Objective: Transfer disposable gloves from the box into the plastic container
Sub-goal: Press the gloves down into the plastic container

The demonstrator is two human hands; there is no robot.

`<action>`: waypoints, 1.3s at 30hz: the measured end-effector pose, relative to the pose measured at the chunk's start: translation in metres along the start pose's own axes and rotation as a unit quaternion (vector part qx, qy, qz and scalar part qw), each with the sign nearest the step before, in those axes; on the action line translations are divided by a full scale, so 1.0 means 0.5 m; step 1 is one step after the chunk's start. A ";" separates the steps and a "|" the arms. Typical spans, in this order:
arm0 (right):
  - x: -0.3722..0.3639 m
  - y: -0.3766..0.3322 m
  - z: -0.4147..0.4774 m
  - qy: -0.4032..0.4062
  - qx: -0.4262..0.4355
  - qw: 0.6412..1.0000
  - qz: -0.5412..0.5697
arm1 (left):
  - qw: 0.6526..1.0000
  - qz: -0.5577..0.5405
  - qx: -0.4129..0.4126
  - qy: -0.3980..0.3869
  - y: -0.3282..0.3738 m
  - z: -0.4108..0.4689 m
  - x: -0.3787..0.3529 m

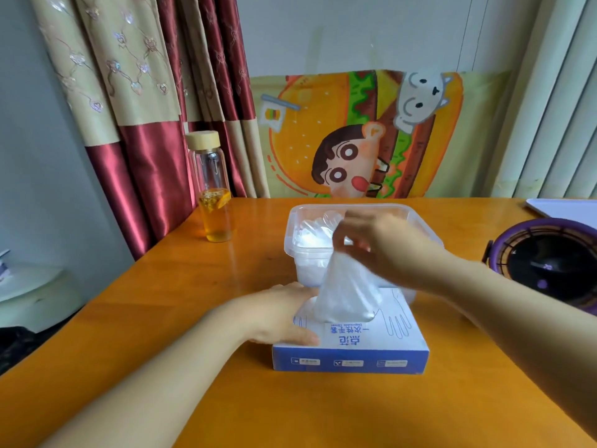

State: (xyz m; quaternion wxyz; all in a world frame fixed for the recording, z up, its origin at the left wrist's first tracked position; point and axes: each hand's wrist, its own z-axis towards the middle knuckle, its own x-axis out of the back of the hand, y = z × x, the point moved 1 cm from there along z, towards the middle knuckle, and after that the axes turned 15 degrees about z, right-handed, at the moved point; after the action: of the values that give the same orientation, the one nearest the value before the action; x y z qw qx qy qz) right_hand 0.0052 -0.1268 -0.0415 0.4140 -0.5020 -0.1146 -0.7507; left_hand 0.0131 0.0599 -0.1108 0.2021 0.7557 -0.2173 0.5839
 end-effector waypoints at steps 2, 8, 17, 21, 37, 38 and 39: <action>0.044 0.002 0.013 0.089 -0.011 0.995 0.041 | 0.999 -0.032 0.004 0.003 -0.004 0.000 -0.003; 0.092 0.015 0.013 0.050 -0.138 0.984 0.099 | 0.966 -0.225 0.013 0.122 -0.004 -0.025 0.029; 0.023 0.060 -0.022 0.019 -0.379 0.693 0.613 | 0.851 -0.481 -0.035 0.207 0.014 -0.006 0.091; -0.002 0.058 -0.034 -0.012 -0.367 0.593 0.717 | 0.789 -0.576 -0.131 0.169 0.025 0.006 0.116; 0.016 0.073 -0.050 0.220 -0.318 0.564 0.730 | 0.877 -0.195 0.145 0.415 0.033 0.090 0.206; 0.024 0.076 -0.056 0.260 -0.305 0.572 0.716 | 0.879 -0.178 0.152 0.416 0.025 0.094 0.212; 0.029 0.080 -0.059 0.282 -0.296 0.603 0.685 | 0.880 -0.166 0.162 0.415 0.018 0.101 0.217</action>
State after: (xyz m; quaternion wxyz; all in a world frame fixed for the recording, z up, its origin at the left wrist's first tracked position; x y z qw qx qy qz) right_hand 0.0133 -0.1767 -0.0528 0.6474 -0.2926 0.6136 -0.3446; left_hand 0.0724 0.0145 -0.0168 0.2426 0.4908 0.1124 0.8292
